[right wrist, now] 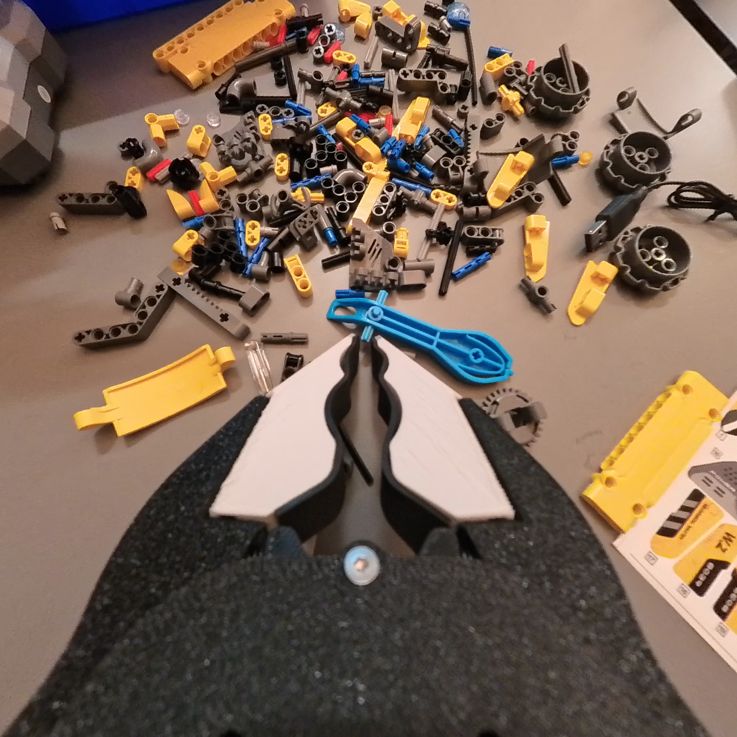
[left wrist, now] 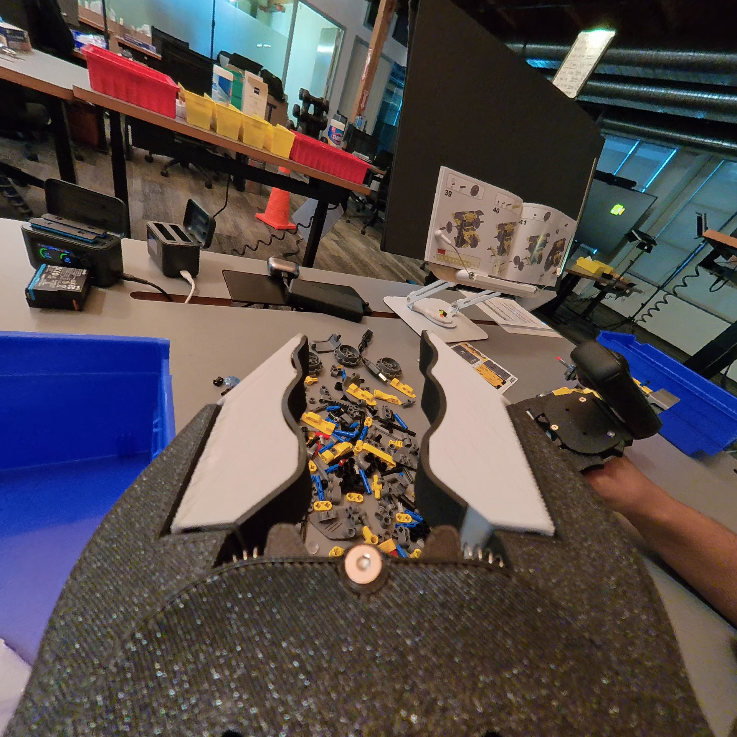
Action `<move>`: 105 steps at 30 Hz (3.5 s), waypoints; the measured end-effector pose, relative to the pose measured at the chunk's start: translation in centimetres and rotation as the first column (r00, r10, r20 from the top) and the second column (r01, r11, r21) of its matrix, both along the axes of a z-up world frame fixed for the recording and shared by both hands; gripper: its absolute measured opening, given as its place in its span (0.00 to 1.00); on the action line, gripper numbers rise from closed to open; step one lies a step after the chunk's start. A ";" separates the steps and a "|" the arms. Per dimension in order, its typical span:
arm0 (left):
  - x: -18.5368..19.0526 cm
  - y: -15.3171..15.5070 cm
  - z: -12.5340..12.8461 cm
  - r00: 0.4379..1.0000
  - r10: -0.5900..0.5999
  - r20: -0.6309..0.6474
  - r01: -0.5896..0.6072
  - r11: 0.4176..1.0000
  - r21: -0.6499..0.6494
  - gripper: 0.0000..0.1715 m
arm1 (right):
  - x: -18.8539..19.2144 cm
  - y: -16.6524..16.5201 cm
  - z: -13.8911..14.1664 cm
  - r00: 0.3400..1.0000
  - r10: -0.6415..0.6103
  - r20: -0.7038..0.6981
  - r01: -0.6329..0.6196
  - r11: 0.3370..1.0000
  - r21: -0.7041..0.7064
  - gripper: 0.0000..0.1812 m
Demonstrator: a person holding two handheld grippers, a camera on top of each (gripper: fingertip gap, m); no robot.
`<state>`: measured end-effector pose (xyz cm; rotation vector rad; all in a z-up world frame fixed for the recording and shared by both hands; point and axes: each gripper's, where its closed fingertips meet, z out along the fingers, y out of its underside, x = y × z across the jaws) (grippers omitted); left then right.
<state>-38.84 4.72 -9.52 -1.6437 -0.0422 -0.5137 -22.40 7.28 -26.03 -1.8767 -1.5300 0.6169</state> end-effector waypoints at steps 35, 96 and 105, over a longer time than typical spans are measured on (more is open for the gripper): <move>0.4 -0.4 0.9 0.997 -0.049 0.067 0.047 0.998 0.041 0.32 | -0.4 -0.7 -0.3 1.000 0.025 0.000 -0.025 1.000 -0.005 0.03; 0.2 1.2 -2.8 0.970 0.066 -0.233 -0.098 0.987 -0.128 0.33 | 0.1 0.2 0.1 1.000 -0.002 -0.026 0.002 1.000 -0.010 0.00; -0.2 1.1 -2.5 0.975 0.088 -0.204 -0.113 0.987 -0.118 0.33 | -0.5 -0.8 0.2 0.998 0.045 -0.038 -0.045 0.999 -0.013 0.00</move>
